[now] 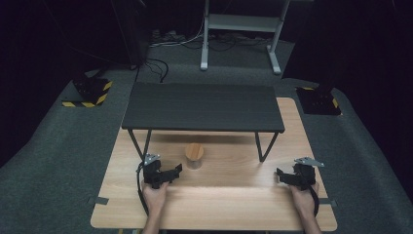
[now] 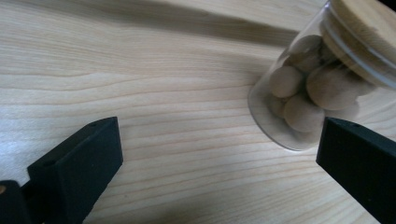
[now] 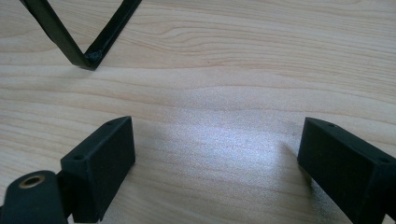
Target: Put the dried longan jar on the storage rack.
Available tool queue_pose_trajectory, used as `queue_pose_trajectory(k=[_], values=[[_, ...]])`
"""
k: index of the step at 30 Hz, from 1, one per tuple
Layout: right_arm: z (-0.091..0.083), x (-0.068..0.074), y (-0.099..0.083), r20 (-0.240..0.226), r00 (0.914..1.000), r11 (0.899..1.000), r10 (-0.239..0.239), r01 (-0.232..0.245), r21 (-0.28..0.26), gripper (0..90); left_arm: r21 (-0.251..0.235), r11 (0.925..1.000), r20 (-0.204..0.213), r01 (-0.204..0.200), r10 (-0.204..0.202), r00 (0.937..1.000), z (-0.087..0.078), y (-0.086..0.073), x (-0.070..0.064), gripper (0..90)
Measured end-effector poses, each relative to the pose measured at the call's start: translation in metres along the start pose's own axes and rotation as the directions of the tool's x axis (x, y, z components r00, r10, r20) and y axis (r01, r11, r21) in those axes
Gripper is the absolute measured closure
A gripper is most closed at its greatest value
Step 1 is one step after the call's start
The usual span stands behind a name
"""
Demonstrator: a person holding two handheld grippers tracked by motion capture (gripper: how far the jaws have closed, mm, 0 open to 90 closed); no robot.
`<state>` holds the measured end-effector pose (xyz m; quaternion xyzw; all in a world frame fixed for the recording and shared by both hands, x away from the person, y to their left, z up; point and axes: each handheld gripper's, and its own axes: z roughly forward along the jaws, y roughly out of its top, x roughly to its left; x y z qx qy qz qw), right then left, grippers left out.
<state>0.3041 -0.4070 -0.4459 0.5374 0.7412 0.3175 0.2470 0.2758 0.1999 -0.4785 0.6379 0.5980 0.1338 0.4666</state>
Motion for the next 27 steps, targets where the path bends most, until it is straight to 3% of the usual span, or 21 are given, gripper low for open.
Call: queue_pose_trajectory(k=[7, 13, 21, 24, 27], values=[[0.000, 0.000, 0.001, -0.004, 1.0000, 1.000, 0.000, 0.000, 0.002, 10.1, -0.006, 1.0000, 0.038, 0.005, -0.005, 0.9993, -0.002, -0.002, 0.007, 0.3], [0.001, 0.000, 0.001, -0.006, 1.0000, 1.000, -0.005, 0.005, 0.002, 9.7, 0.009, 0.9993, 0.068, -0.036, 0.036, 0.9971, -0.002, 0.001, 0.007, 0.3], [0.001, -0.001, 0.001, -0.010, 0.9999, 1.000, -0.010, 0.010, 0.001, 9.6, 0.040, 0.9908, 0.081, -0.130, 0.126, 0.9887, -0.006, 0.004, -0.001, 0.4], [0.001, -0.001, 0.001, -0.010, 0.9999, 1.000, -0.010, 0.010, 0.001, 9.5, 0.054, 0.9804, 0.081, -0.190, 0.185, 0.9794, -0.007, 0.006, -0.011, 0.5], [0.001, -0.001, 0.001, -0.010, 0.9999, 1.000, -0.011, 0.011, 0.001, 9.5, 0.057, 0.9762, 0.080, -0.209, 0.205, 0.9756, -0.007, 0.007, -0.016, 0.5]])
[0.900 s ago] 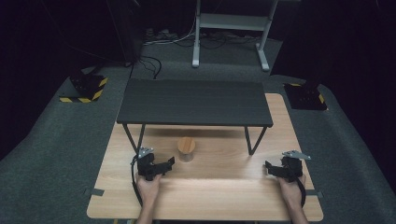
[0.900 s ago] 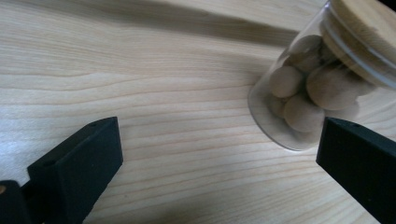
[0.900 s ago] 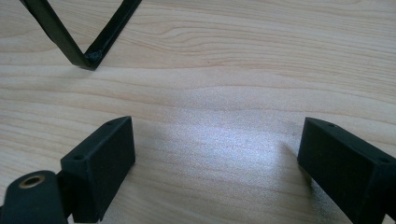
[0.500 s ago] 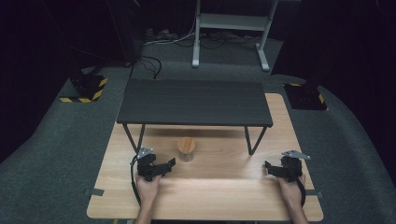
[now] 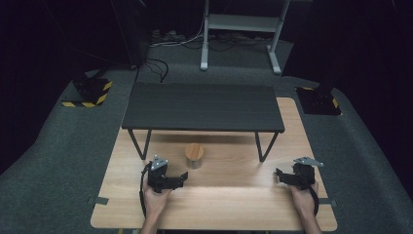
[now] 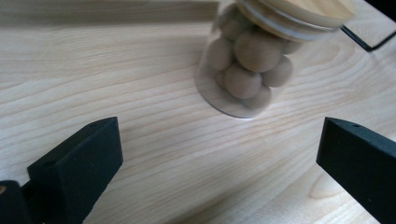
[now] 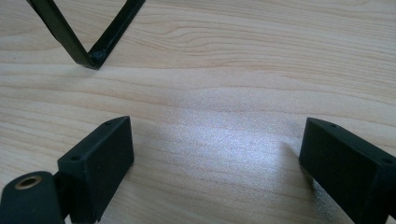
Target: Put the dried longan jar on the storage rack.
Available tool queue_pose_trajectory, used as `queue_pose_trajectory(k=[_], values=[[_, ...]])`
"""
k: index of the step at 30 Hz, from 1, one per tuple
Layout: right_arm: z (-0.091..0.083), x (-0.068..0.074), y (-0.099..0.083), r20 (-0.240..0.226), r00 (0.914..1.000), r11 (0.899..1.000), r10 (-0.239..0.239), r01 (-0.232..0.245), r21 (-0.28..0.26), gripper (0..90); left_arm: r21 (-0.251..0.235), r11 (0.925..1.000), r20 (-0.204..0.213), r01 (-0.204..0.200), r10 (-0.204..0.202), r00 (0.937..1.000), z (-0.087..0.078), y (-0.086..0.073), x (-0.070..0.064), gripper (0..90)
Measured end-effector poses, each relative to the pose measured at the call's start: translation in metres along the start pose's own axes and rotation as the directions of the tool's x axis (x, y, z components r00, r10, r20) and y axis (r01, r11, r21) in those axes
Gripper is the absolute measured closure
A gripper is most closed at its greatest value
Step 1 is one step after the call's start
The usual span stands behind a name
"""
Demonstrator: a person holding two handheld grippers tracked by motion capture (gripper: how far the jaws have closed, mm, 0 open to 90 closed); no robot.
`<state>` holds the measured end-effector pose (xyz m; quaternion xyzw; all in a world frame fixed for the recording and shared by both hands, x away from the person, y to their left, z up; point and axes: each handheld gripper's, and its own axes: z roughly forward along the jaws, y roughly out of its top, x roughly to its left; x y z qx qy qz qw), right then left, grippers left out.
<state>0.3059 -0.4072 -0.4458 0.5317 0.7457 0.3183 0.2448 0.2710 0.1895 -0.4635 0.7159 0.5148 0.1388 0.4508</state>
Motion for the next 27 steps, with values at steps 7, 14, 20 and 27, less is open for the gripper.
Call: queue_pose_trajectory(k=[7, 14, 20, 27], values=[[0.000, 0.000, 0.000, 0.000, 1.0000, 1.000, 0.000, 0.000, 0.001, 9.4, 0.037, 0.9967, -0.044, -0.072, 0.074, 0.9963, 0.007, 0.015, -0.020, 2.2], [0.000, 0.000, 0.000, 0.000, 1.0000, 1.000, 0.000, 0.000, 0.000, 9.4, 0.054, 0.9931, -0.035, -0.104, 0.106, 0.9937, 0.019, 0.030, -0.031, 3.7], [0.000, 0.000, 0.000, 0.000, 1.0000, 1.000, 0.001, -0.001, 0.001, 9.4, 0.065, 0.9908, -0.054, -0.119, 0.122, 0.9910, 0.028, 0.039, -0.038, 4.0], [0.000, 0.000, 0.000, -0.001, 1.0000, 1.000, 0.000, 0.000, 0.000, 9.4, 0.051, 0.9920, -0.064, -0.116, 0.119, 0.9908, 0.040, 0.046, -0.044, 4.5]])
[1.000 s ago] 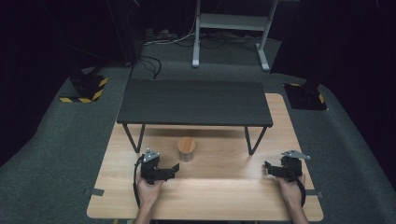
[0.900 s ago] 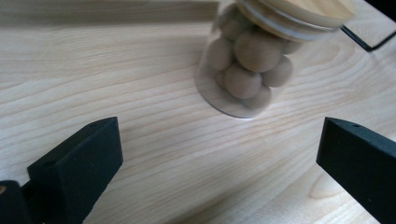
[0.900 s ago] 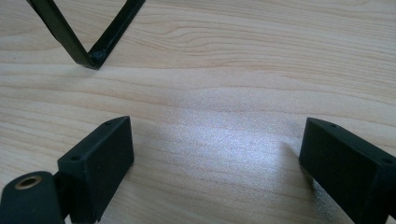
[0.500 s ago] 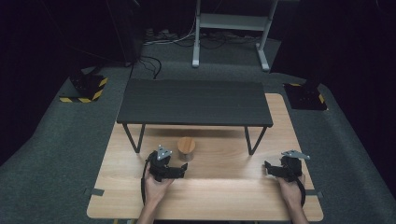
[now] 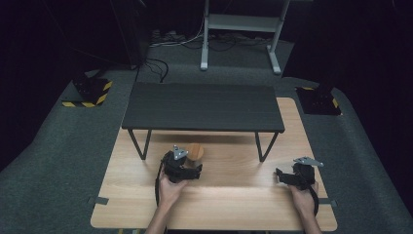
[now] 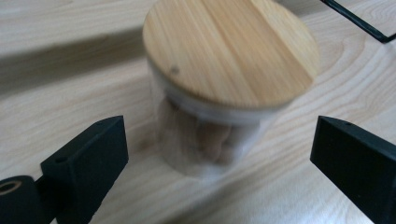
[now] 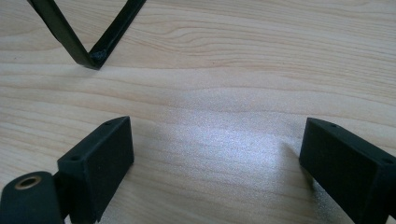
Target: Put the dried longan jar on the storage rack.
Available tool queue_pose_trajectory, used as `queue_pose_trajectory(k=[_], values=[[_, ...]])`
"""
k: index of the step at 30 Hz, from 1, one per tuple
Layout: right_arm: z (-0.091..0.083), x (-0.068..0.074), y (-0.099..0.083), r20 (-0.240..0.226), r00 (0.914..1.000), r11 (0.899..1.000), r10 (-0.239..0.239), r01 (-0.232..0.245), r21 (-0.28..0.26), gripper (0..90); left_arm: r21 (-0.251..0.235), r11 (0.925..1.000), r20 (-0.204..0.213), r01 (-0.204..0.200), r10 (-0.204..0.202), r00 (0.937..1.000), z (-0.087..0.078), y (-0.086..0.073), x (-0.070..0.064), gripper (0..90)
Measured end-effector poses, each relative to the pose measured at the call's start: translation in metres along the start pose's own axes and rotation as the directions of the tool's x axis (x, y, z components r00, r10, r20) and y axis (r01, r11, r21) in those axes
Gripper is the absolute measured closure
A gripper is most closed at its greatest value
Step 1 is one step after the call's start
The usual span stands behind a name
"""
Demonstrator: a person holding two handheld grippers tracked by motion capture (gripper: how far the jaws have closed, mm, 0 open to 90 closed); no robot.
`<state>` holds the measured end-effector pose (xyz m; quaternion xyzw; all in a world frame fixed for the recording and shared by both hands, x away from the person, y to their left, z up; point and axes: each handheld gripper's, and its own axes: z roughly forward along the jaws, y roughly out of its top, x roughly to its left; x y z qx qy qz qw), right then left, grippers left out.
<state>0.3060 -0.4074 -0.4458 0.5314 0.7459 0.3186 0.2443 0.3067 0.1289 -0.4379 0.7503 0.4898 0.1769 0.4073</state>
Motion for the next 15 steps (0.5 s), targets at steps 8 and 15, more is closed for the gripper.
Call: queue_pose_trajectory(k=[8, 15], values=[[0.000, 0.000, 0.000, -0.001, 1.0000, 1.000, 0.002, -0.002, 0.000, 9.4, 0.000, 0.9998, -0.069, -0.019, 0.019, 0.9974, 0.015, 0.010, -0.012, 6.4], [0.000, 0.000, 0.000, -0.001, 1.0000, 1.000, 0.002, -0.002, 0.000, 9.4, 0.008, 0.9993, -0.089, -0.037, 0.037, 0.9954, 0.025, 0.015, -0.018, 9.7]])
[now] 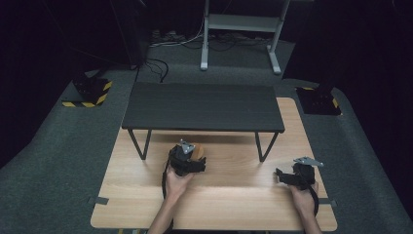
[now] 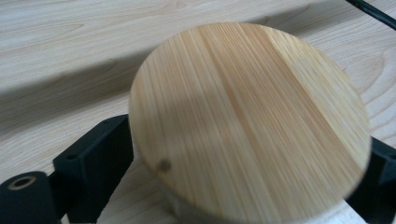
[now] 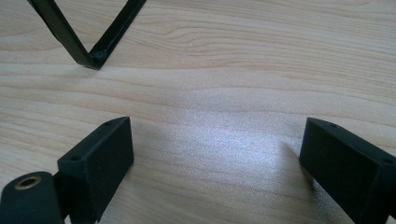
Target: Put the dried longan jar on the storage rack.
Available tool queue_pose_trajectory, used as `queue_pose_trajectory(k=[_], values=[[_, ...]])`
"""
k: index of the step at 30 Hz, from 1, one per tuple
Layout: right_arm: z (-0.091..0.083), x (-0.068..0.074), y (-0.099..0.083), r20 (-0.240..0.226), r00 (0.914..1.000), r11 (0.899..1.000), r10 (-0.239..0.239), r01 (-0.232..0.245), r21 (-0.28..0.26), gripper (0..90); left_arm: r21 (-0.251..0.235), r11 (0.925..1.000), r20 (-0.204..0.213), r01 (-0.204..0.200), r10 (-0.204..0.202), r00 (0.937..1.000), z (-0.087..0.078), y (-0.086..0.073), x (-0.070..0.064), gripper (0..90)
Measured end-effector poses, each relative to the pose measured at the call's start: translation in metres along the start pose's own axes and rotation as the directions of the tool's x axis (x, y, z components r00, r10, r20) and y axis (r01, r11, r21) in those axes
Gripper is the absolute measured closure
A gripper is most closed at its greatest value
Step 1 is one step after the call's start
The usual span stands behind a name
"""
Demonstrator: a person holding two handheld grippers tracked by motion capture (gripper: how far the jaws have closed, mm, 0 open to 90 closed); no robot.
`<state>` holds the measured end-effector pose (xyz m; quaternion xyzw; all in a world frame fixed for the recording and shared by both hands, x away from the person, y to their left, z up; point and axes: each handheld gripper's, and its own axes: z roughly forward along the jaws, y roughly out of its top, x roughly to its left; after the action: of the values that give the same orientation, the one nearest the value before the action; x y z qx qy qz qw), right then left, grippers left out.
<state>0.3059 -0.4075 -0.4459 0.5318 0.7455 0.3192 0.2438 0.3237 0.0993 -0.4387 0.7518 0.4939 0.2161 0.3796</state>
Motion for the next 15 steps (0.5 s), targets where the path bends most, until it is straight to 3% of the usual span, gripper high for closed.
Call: queue_pose_trajectory(k=[7, 15], values=[[0.000, 0.000, 0.000, -0.001, 1.0000, 1.000, 0.001, -0.001, -0.001, 9.5, -0.003, 0.9999, -0.012, 0.010, -0.010, 0.9999, 0.005, 0.000, -0.001, 15.5], [0.000, 0.000, 0.000, -0.002, 1.0000, 1.000, 0.002, -0.002, -0.002, 9.5, -0.017, 0.9998, -0.041, -0.011, 0.010, 0.9991, 0.006, 0.001, -0.011, 24.7]])
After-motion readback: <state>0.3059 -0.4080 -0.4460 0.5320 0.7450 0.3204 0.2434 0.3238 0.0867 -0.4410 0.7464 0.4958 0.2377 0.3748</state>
